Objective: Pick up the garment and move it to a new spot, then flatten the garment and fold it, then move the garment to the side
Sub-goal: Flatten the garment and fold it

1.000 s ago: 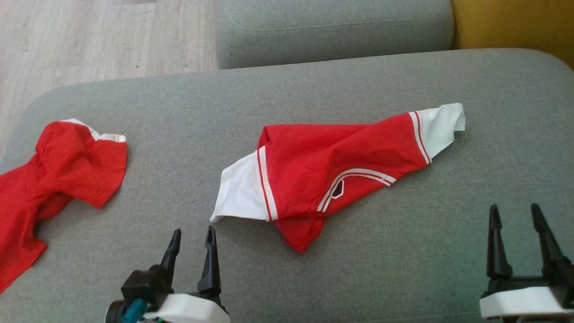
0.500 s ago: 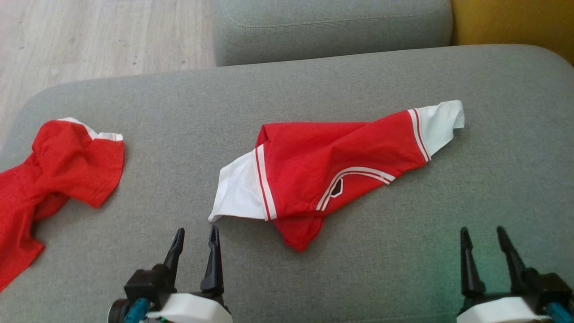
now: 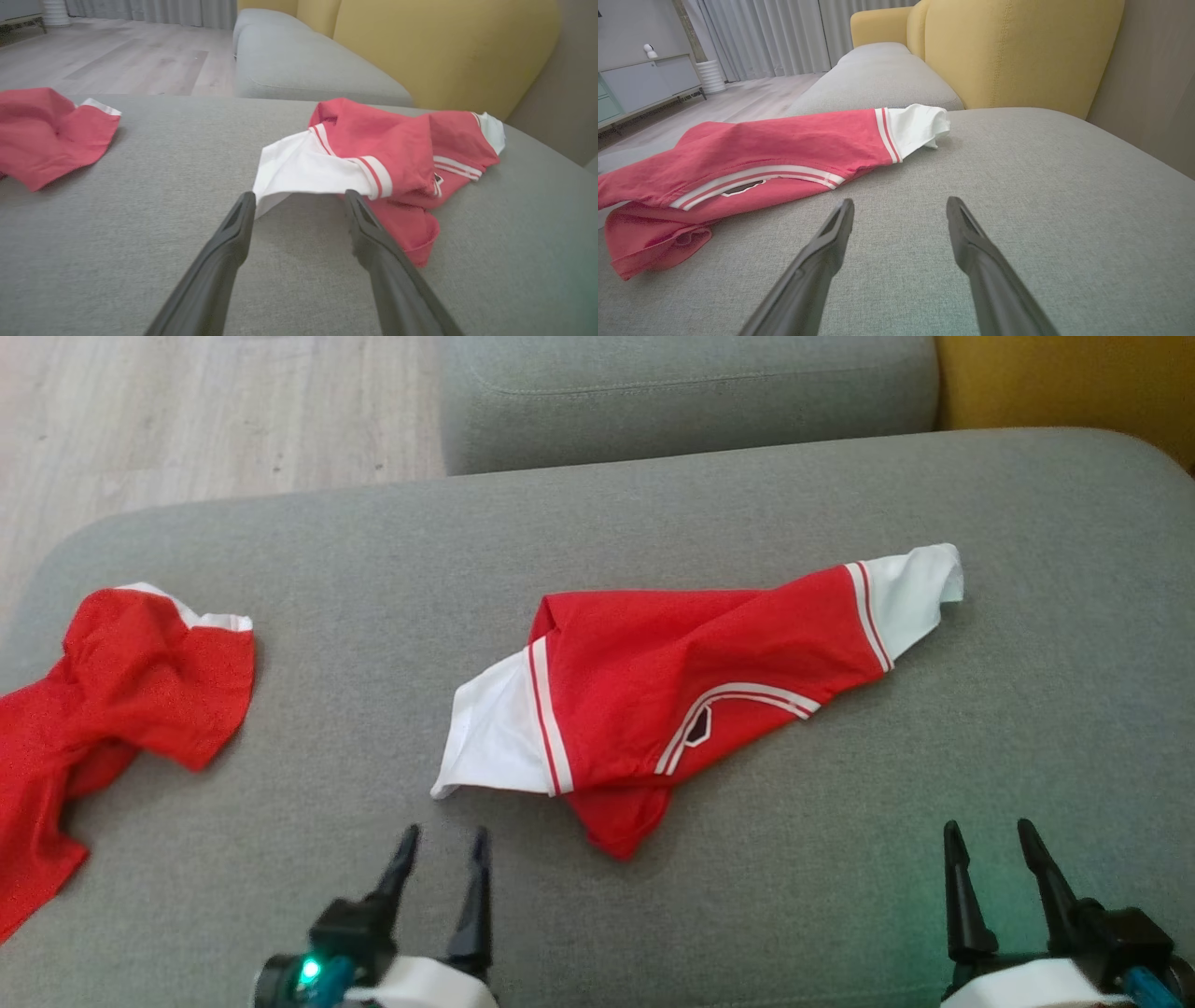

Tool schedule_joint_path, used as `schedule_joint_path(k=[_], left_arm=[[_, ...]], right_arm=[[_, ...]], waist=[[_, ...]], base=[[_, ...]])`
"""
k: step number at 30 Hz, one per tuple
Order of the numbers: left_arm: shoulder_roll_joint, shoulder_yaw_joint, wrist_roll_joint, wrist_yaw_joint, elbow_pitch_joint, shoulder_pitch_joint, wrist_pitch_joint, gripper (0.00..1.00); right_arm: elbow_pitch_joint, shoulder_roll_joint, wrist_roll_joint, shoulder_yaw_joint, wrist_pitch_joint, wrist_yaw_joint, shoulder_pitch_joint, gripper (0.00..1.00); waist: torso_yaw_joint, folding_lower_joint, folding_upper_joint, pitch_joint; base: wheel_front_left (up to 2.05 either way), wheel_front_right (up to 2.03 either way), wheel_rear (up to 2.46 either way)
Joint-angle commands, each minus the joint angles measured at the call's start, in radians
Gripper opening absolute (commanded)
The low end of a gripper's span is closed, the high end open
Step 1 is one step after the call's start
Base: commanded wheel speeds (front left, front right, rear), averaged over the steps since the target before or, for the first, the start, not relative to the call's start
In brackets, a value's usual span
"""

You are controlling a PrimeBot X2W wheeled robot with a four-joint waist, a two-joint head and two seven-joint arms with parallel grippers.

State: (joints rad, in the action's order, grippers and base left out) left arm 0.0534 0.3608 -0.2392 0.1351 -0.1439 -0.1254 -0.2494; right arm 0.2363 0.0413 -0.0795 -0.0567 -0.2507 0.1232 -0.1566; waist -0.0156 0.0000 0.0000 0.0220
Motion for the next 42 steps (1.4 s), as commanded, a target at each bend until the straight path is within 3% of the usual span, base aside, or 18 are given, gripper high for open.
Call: schedule_joint_path(k=[1, 12, 22, 23, 25, 26, 27, 34, 42], left_arm=[[-0.003, -0.009, 0.028, -0.016, -0.012, 0.076, -0.012, 1.00], [-0.003, 0.041, 0.084, -0.079, -0.224, 0.215, -0.012, 1.00], [-0.003, 0.044, 0.114, -0.059, -0.376, 0.334, -0.012, 1.00], [-0.003, 0.045, 0.116, -0.059, -0.380, 0.339, -0.012, 0.95], [-0.003, 0.043, 0.114, -0.058, -0.383, 0.350, -0.012, 0.46], [-0.003, 0.039, 0.109, -0.058, -0.379, 0.356, -0.012, 0.15], [-0.003, 0.035, 0.105, -0.058, -0.372, 0.362, -0.012, 0.00], [-0.003, -0.014, 0.063, -0.045, -0.289, 0.428, -0.012, 0.00], [0.003, -0.081, 0.040, -0.039, -0.349, 0.584, -0.012, 0.00]], right_arm=[[-0.031, 0.009, -0.008, 0.031, -0.011, 0.008, 0.037, 1.00], [-0.053, 0.009, -0.037, 0.057, -0.011, 0.008, 0.060, 1.00], [-0.059, 0.009, -0.073, 0.068, -0.011, 0.008, 0.077, 1.00], [-0.058, 0.009, -0.074, 0.069, -0.011, 0.008, 0.077, 1.00], [-0.056, 0.009, -0.077, 0.072, -0.011, 0.008, 0.078, 1.00], [-0.055, 0.009, -0.078, 0.075, -0.011, 0.008, 0.079, 1.00], [-0.055, 0.009, -0.080, 0.077, -0.011, 0.008, 0.081, 1.00], [-0.049, 0.009, -0.091, 0.092, -0.011, 0.008, 0.098, 1.00], [-0.044, 0.009, -0.123, 0.127, -0.011, 0.008, 0.154, 1.00]], waist=[[-0.011, 0.0000, 0.0000, 0.004], [-0.067, 0.0000, 0.0000, 0.027], [-0.131, 0.0000, 0.0000, 0.046], [-0.136, 0.0000, 0.0000, 0.046], [-0.144, 0.0000, 0.0000, 0.048], [-0.148, 0.0000, 0.0000, 0.050], [-0.151, 0.0000, 0.0000, 0.052], [-0.182, 0.0000, 0.0000, 0.075], [-0.272, 0.0000, 0.0000, 0.138]], base=[[0.00, 0.00, 0.00], [0.00, 0.00, 0.00], [0.00, 0.00, 0.00], [0.00, 0.00, 0.00], [0.00, 0.00, 0.00], [0.00, 0.00, 0.00], [0.00, 0.00, 0.00], [0.00, 0.00, 0.00], [0.00, 0.00, 0.00]])
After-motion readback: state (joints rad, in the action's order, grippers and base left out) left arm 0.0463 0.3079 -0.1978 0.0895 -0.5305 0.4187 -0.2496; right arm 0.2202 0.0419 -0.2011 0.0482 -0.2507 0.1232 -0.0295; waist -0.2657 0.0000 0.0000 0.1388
